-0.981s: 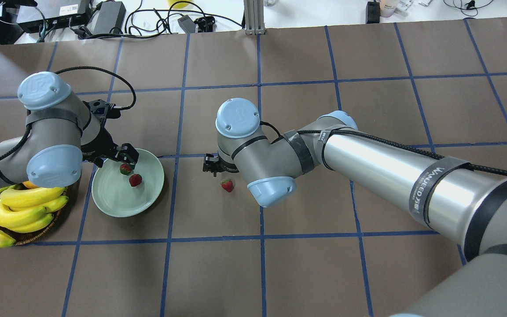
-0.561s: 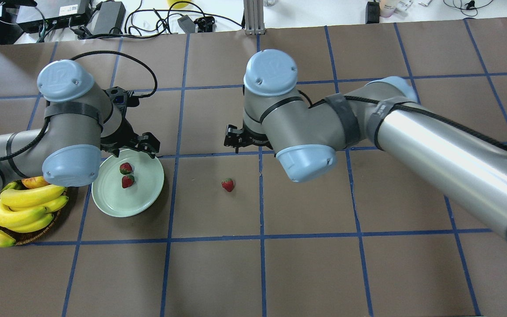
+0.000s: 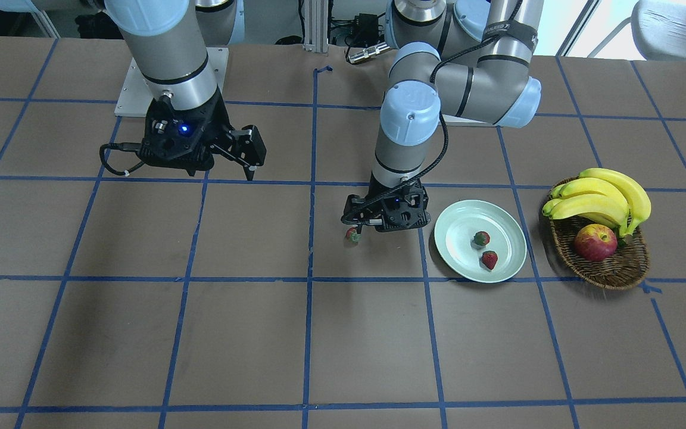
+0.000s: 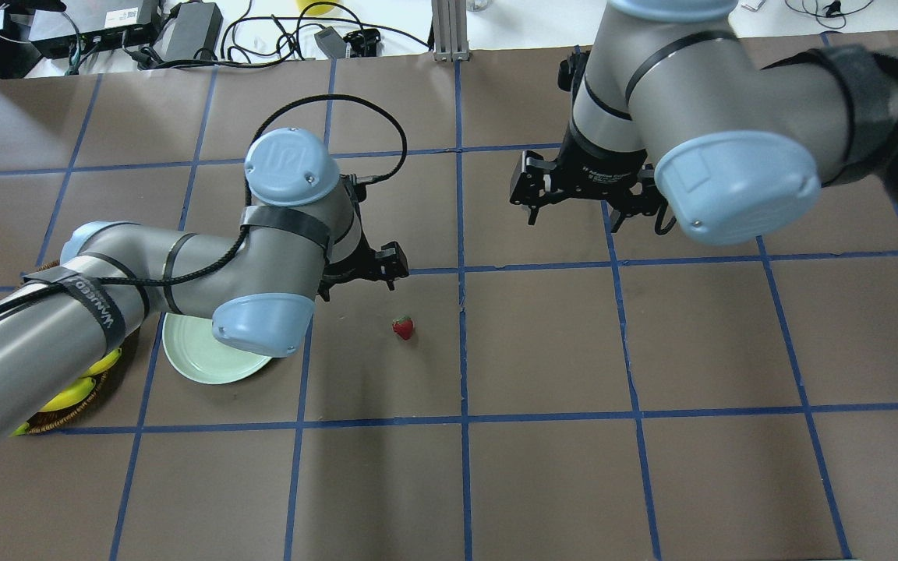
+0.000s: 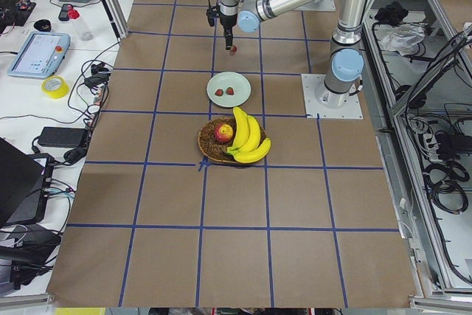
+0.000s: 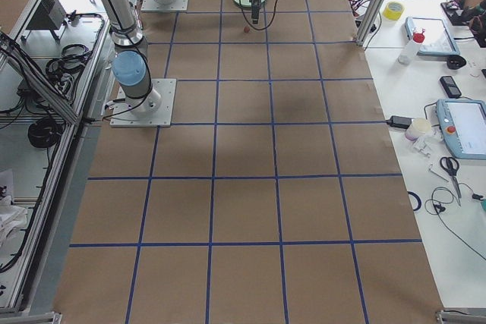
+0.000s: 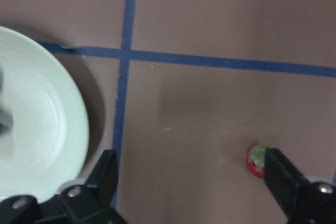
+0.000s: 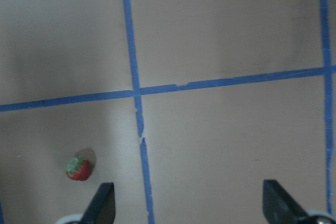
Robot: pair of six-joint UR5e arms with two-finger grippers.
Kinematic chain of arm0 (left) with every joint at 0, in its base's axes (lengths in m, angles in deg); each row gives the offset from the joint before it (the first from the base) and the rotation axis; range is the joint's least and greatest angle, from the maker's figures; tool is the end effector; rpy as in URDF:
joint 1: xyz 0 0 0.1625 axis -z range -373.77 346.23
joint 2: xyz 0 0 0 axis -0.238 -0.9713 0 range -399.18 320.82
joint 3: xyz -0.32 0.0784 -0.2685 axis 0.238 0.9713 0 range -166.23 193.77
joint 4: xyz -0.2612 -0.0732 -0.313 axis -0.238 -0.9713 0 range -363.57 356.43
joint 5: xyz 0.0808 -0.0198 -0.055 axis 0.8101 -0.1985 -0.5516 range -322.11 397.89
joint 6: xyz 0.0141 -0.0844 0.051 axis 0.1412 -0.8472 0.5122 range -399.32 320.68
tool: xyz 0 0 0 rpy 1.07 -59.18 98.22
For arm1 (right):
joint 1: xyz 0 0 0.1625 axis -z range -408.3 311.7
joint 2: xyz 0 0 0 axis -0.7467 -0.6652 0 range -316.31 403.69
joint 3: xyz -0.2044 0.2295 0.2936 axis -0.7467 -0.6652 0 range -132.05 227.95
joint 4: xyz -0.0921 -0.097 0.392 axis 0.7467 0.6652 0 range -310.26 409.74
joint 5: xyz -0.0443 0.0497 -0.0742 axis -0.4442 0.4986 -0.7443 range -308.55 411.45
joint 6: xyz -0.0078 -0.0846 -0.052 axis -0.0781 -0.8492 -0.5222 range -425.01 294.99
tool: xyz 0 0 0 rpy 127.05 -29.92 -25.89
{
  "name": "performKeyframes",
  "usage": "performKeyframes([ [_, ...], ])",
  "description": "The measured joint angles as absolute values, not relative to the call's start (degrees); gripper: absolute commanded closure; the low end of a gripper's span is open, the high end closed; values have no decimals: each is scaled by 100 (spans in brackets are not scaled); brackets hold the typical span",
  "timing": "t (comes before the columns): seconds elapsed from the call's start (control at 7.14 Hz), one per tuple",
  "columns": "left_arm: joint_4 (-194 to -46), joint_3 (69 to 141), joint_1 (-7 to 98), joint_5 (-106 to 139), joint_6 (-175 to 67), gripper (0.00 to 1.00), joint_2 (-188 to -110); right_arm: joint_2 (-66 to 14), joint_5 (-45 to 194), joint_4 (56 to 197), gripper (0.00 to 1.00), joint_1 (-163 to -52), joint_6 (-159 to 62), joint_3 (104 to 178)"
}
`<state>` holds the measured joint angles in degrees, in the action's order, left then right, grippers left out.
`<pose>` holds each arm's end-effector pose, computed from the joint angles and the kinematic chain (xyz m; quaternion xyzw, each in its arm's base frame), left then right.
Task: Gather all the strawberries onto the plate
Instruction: 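Grasp the last mid-table strawberry with left gripper while right arm withdraws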
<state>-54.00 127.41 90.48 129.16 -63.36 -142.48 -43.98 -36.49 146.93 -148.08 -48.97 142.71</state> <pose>-0.2539 -0.4674 0.2456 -0.0855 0.9960 -0.0254 0.0029 0.2209 -0.4757 0.4393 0.0546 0.9983 0.0032 0.0177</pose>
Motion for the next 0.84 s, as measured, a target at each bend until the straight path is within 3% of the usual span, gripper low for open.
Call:
performKeyframes([
  [0.28,-5132,12736,9458,12925,-6858,6,-14618,-4504,-3916,13816,0,-14777,-5729,13752],
  [0.42,-4997,12738,9528,12928,-6917,16,-14802,-4528,-3972,13944,0,-14777,-5993,13675],
  [0.7,-4810,12775,9554,12929,-6792,21,-15058,-4548,-4084,14762,0,-14676,-6068,13627],
  [0.84,-4782,12782,9555,12929,-6564,47,-15107,-4555,-4092,14978,0,-14519,-5914,13612],
])
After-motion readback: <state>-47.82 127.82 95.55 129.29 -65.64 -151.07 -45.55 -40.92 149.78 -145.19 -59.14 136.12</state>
